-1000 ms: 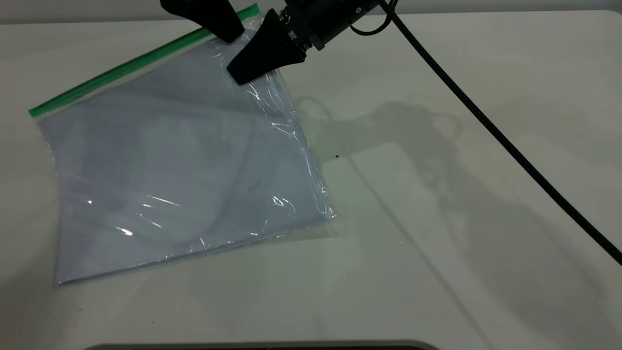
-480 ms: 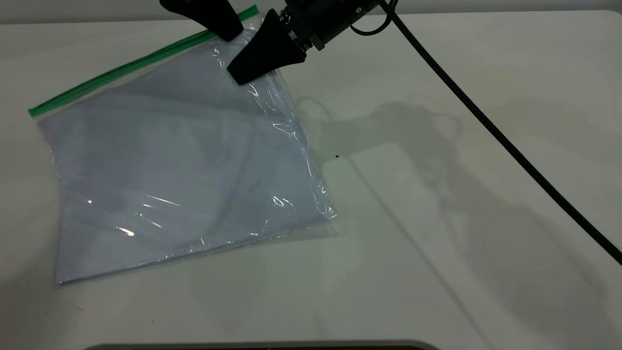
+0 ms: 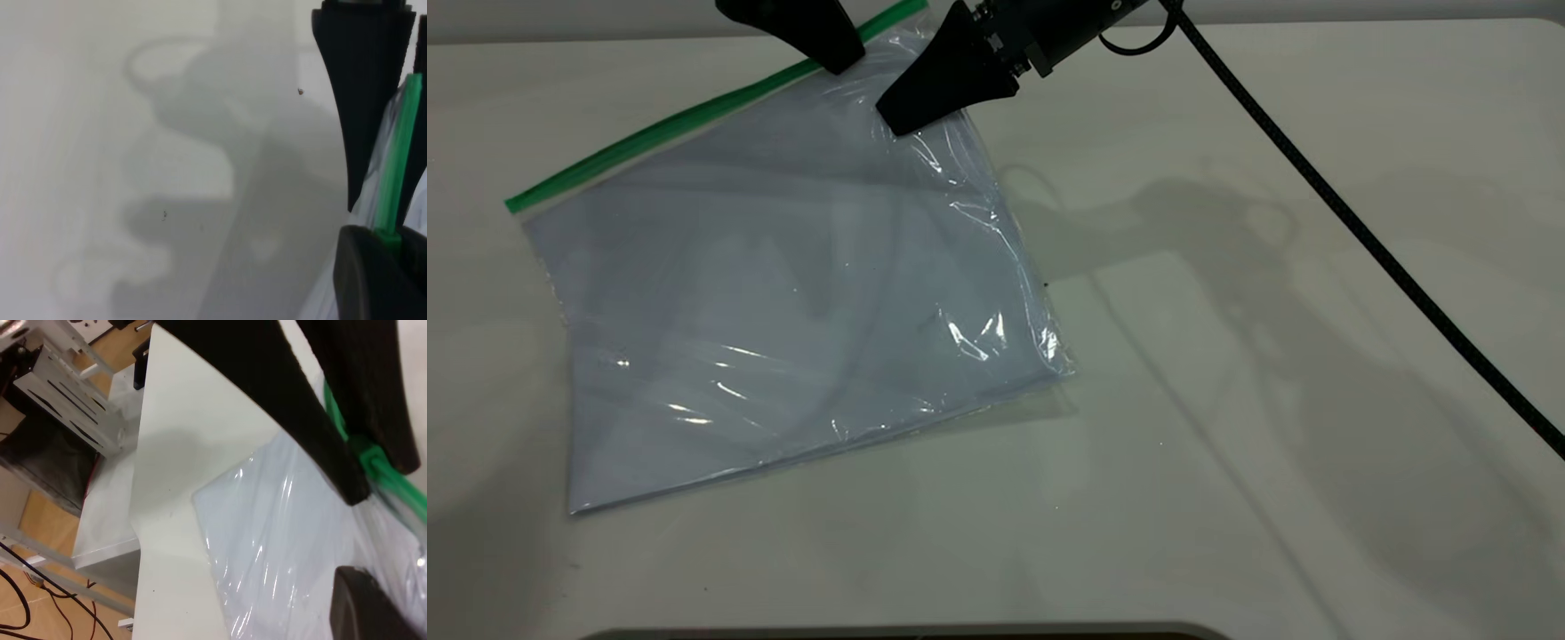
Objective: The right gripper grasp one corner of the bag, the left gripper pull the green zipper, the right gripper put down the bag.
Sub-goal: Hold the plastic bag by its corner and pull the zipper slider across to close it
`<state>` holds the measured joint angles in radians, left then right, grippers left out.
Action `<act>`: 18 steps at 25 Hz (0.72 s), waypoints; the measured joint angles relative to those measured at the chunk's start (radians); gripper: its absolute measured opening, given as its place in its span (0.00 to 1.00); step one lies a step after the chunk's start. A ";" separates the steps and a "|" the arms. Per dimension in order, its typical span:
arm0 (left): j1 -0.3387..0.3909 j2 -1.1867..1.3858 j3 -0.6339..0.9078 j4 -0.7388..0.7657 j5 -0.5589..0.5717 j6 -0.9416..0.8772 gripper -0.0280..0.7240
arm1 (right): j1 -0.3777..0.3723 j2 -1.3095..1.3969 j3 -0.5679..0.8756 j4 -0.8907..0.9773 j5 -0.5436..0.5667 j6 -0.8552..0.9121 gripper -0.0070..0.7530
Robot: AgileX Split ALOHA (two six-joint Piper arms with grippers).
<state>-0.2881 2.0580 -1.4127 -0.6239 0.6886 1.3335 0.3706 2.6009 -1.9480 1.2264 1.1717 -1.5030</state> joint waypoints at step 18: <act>-0.005 0.005 -0.004 0.008 -0.051 -0.026 0.11 | -0.144 -0.002 -0.001 0.044 0.063 0.035 0.06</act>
<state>-0.2929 2.0632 -1.4163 -0.6156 0.6381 1.3078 0.2265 2.5991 -1.9492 1.2707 1.2351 -1.4677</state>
